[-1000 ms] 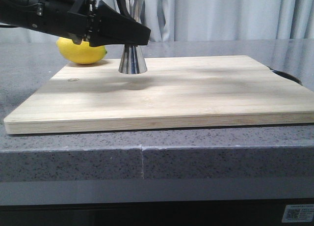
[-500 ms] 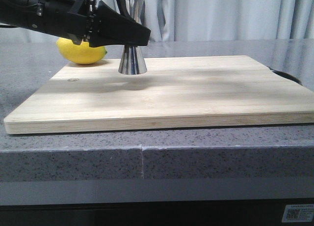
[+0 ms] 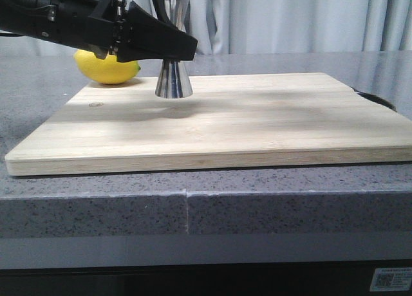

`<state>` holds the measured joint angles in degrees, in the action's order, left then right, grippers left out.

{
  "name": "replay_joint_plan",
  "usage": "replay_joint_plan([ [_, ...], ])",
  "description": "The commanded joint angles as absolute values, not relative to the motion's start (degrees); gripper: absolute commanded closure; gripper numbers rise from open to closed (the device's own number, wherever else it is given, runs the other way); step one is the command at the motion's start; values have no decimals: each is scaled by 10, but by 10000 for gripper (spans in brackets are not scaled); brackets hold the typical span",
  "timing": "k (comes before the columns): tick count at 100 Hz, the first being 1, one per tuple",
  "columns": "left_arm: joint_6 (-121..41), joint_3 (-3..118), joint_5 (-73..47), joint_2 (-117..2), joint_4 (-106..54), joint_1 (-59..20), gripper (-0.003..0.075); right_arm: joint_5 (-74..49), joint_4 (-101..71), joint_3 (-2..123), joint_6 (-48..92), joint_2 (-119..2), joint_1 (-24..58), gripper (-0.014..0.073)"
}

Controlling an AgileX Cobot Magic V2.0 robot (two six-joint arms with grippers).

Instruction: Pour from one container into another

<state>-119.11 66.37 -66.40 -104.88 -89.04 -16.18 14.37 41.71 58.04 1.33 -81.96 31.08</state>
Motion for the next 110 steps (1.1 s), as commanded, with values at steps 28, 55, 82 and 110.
replay_joint_plan([
  [28, -1186, 680, -727, -1017, -929, -170, 739, 183, 422, 602, 15, -801, 310, 347],
  [55, -1186, 680, -723, -1017, -929, -181, 739, 179, 428, 602, 15, -801, 310, 347],
  [82, -1186, 680, -723, -1017, -929, -181, 739, 178, 437, 602, 15, -810, 310, 347],
  [110, -1186, 680, -723, -1017, -929, -181, 739, 178, 455, 602, 15, -811, 310, 347],
])
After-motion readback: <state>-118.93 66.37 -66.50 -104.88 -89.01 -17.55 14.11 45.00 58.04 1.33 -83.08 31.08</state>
